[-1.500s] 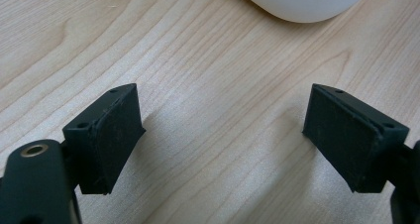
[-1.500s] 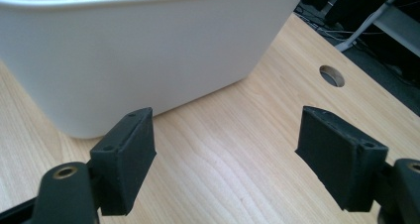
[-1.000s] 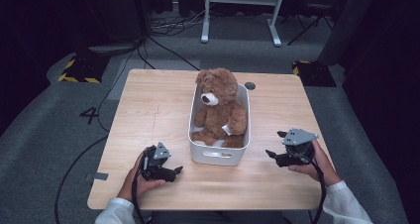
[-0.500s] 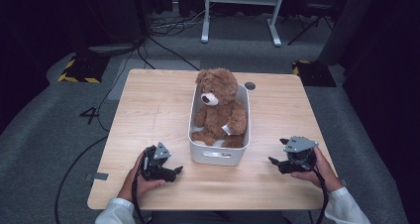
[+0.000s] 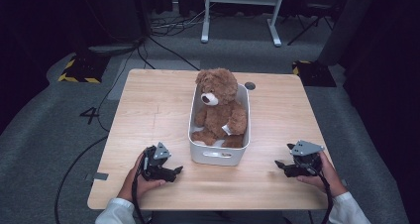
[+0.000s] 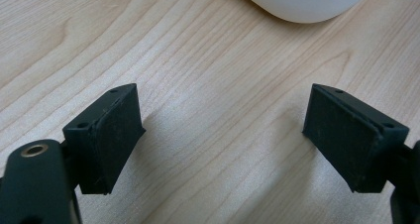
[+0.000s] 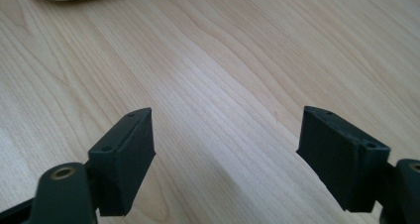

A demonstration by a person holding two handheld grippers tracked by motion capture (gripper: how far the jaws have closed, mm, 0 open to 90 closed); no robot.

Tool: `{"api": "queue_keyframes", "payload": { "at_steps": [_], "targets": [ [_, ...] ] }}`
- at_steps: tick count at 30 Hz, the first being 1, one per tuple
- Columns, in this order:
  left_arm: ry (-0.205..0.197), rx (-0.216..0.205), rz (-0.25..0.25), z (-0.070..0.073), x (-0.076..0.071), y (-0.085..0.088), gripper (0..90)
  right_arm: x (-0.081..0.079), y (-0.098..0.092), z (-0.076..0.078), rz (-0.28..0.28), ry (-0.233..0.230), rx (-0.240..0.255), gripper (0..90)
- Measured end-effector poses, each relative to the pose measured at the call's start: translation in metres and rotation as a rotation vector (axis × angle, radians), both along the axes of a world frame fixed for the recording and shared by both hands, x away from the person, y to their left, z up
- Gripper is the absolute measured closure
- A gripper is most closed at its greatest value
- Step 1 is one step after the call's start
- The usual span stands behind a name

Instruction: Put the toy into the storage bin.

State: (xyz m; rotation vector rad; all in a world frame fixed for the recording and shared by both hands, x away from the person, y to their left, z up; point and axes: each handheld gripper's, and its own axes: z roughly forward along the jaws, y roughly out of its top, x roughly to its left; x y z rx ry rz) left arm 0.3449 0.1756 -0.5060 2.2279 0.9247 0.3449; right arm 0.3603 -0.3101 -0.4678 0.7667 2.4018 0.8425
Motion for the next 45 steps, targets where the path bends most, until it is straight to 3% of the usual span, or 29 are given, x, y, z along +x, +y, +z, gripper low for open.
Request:
{"api": "queue_keyframes", "payload": {
  "at_steps": [13,29,36,38,45],
  "targets": [
    [0.0,0.0,0.0,0.0,0.0,0.0,15.2,-0.003,-0.024,-0.011,-0.065,0.049,0.065,21.8],
    [0.0,0.0,0.0,0.0,0.0,0.0,15.2,-0.008,-0.045,-0.028,-0.124,0.095,0.096,22.1],
    [0.001,0.0,0.0,0.0,0.0,0.0,15.2,-0.009,-0.056,-0.035,-0.158,0.127,0.195,19.0],
    [0.0,0.0,0.0,0.0,0.0,0.0,15.2,-0.01,-0.058,-0.038,-0.157,0.115,0.218,18.8],
    [0.0,0.0,0.0,0.0,0.0,0.0,15.1,-0.01,-0.058,-0.038,-0.157,0.115,0.219,18.4]
  ]
}}
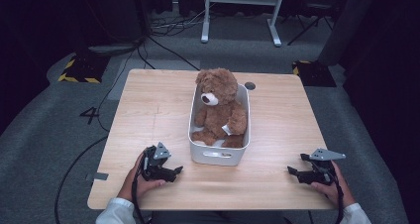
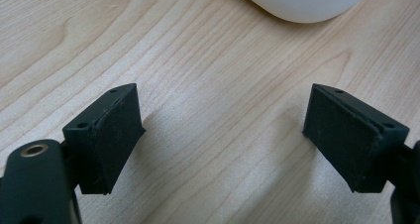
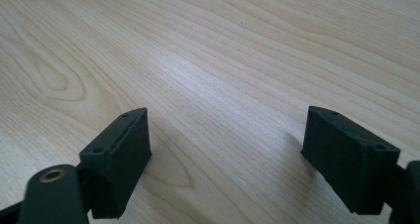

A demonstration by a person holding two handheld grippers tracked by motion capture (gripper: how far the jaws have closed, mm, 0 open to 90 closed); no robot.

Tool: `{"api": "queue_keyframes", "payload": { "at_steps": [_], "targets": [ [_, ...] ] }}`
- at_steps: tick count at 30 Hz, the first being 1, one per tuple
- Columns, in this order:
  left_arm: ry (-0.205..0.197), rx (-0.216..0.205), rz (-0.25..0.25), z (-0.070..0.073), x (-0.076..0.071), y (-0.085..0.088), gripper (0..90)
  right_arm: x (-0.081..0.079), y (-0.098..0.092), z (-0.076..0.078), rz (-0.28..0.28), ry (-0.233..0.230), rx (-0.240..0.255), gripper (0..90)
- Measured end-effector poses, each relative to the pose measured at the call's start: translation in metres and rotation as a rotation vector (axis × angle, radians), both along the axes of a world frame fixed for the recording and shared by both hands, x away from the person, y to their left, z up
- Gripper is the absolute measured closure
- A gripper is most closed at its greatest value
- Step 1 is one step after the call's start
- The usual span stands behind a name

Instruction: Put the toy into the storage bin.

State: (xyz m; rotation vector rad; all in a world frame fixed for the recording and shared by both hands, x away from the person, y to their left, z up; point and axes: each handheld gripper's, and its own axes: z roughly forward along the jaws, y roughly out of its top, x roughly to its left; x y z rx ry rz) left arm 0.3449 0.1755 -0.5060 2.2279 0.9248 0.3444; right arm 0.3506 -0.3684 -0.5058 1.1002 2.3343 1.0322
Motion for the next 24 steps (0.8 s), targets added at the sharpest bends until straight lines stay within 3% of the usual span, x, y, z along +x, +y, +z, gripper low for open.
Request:
{"api": "queue_keyframes", "payload": {
  "at_steps": [24],
  "targets": [
    [0.002,0.001,0.001,0.0001,0.0001,-0.0002,14.9,0.0019,-0.0002,-0.0001,0.008,0.003,-0.004,17.1]
  ]
}}
